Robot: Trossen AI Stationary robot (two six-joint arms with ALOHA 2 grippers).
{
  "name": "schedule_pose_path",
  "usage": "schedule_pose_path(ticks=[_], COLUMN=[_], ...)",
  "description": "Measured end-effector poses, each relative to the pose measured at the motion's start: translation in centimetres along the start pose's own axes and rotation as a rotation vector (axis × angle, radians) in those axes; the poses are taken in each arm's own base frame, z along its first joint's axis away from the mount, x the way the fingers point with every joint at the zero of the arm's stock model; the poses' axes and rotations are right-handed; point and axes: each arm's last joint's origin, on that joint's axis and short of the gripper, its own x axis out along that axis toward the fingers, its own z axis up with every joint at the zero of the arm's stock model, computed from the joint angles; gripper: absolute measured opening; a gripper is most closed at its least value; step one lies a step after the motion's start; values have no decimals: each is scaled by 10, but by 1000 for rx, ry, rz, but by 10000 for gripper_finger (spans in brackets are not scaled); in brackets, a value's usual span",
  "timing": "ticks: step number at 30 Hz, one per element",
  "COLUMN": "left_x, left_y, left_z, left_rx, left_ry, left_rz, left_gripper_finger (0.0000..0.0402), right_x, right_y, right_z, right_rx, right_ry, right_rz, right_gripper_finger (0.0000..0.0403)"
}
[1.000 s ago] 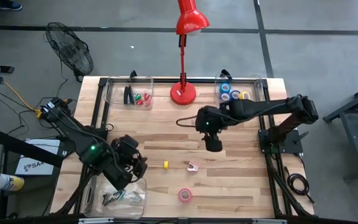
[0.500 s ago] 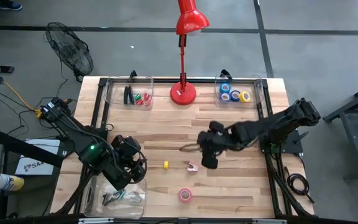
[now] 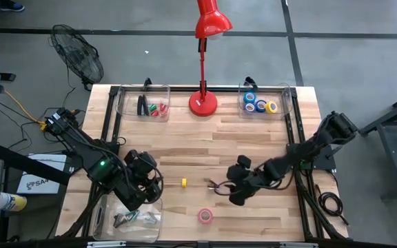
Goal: Pick and place Stapler, Stapler remover, tape
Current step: Put the pink stapler remover into the bottom transparent bin
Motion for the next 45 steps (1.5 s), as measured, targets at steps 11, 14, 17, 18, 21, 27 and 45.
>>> schedule_pose_path(ticks=[11,14,17,18,21,27,45], left_x=[0,0,0,0,0,0,0], left_y=[-4,-4,-4,-4,-4,-4,-4], left_z=[1,1,1,1,1,1,1], left_rx=[2,2,3,3,3,5,-3], left_ry=[-7,-7,-7,-7,-7,-11,-14], left_rz=[-33,-33,-33,-32,-33,-31,-31], left_gripper_finger=[240,240,240,240,240,240,240], right_x=[12,13,14,14,14,16,62], right_y=[-6,-7,-10,-10,-10,-10,-2], right_z=[-48,-54,-57,-58,-57,-58,-79], right_rx=[-18,-18,-33,-45,-83,-135,-193], right_ry=[-73,-98,-108,-109,-122,-135,-147], right_rz=[49,45,28,23,12,-14,-30], right_gripper_finger=[222,222,222,222,222,222,222])
